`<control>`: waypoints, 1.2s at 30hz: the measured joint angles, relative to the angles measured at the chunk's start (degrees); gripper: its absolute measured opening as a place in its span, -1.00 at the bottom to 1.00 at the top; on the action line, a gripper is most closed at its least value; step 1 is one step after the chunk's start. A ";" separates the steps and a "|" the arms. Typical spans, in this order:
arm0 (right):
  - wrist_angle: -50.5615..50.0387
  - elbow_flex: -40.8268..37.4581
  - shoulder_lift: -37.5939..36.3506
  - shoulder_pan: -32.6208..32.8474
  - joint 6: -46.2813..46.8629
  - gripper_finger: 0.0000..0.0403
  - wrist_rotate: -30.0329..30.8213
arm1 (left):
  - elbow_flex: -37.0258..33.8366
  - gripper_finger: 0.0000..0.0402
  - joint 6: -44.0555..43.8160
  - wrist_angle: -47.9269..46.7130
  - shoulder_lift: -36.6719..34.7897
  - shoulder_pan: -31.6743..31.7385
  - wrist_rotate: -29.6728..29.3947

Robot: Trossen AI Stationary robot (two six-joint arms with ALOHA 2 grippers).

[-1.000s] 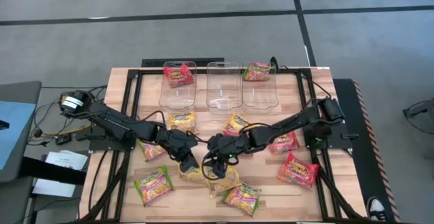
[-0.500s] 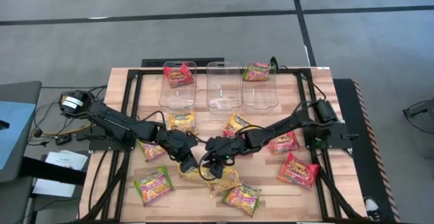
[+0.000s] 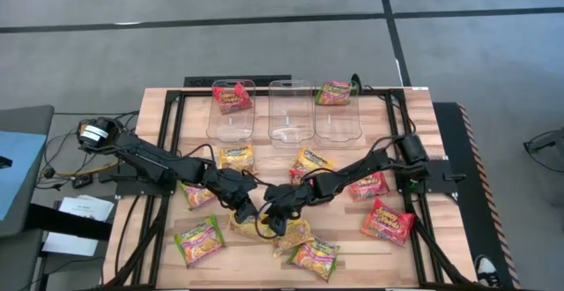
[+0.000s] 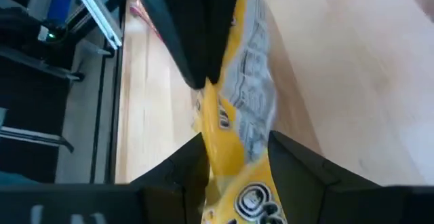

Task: Sort Maruchan noodles
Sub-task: Put the yellow noodle pack into the middle transparent bin

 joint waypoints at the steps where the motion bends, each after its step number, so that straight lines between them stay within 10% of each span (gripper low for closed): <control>1: 0.57 0.37 -0.13 0.00 -0.09 -0.16 0.02 | 0.00 -1.00 0.00 0.06 0.00 0.02 -0.04; 10: 0.63 0.44 -0.17 -0.53 1.69 -0.91 0.13 | 0.00 -1.00 0.04 0.14 0.00 0.02 -0.99; 36: -19.88 6.32 -8.01 -2.67 -10.57 -1.00 -1.04 | 0.13 -1.00 6.81 0.36 -21.86 6.12 -6.74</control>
